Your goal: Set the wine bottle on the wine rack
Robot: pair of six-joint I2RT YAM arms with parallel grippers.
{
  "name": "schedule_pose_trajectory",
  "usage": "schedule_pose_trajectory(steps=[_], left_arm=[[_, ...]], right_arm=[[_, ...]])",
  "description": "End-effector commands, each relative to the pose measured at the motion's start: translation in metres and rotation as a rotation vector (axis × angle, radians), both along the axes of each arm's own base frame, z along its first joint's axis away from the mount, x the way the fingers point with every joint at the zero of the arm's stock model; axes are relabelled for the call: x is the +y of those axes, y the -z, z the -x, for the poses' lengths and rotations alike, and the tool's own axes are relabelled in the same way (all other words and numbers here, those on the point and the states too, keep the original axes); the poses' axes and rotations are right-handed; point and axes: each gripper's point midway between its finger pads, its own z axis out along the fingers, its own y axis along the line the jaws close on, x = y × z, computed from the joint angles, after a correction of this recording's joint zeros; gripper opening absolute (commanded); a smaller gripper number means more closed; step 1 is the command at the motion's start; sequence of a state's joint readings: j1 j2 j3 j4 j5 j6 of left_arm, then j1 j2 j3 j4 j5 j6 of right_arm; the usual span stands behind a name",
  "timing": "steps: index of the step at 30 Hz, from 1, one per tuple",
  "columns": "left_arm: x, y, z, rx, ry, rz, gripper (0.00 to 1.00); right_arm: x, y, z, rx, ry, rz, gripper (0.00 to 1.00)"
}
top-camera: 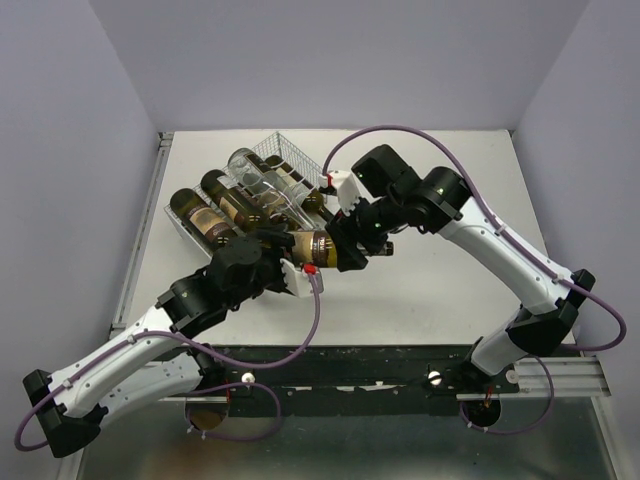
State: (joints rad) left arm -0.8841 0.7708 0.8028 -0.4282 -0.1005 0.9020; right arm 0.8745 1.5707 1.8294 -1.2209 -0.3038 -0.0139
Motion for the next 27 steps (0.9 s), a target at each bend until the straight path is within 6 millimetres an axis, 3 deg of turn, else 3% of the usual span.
schedule_pose_trajectory(steps=[1, 4, 7, 8, 15, 17, 20, 25, 27], left_arm=[[-0.002, -0.054, -0.008, -0.113, -0.048, 0.210, 0.00], [0.000, -0.052, -0.008, -0.117, -0.057, 0.213, 0.00], [0.002, -0.053, -0.007, -0.126, -0.058, 0.224, 0.00], [0.002, -0.054, -0.007, -0.129, -0.058, 0.225, 0.00], [0.004, -0.058, -0.007, -0.148, -0.061, 0.241, 0.00], [0.005, -0.059, -0.008, -0.156, -0.067, 0.244, 0.00], [0.006, -0.059, -0.010, -0.158, -0.074, 0.242, 0.00], [0.006, -0.063, -0.012, -0.168, -0.092, 0.270, 0.00], [0.008, -0.066, -0.014, -0.183, -0.109, 0.288, 0.00]], right_arm=[[-0.003, 0.011, 0.011, 0.022, -0.030, 0.048, 0.50], [-0.004, 0.010, 0.014, 0.022, -0.038, 0.047, 0.49], [-0.005, 0.008, 0.014, 0.012, -0.046, 0.046, 0.71], [-0.005, 0.007, 0.015, 0.005, -0.052, 0.043, 0.75], [-0.004, 0.005, 0.020, 0.002, -0.078, 0.036, 0.74], [-0.006, 0.006, 0.020, -0.018, -0.080, 0.048, 0.67], [-0.007, 0.006, 0.020, -0.027, -0.078, 0.056, 0.46], [-0.007, 0.010, 0.016, -0.053, -0.055, 0.077, 0.06], [-0.008, 0.007, 0.006, -0.103, -0.020, 0.085, 0.01]])
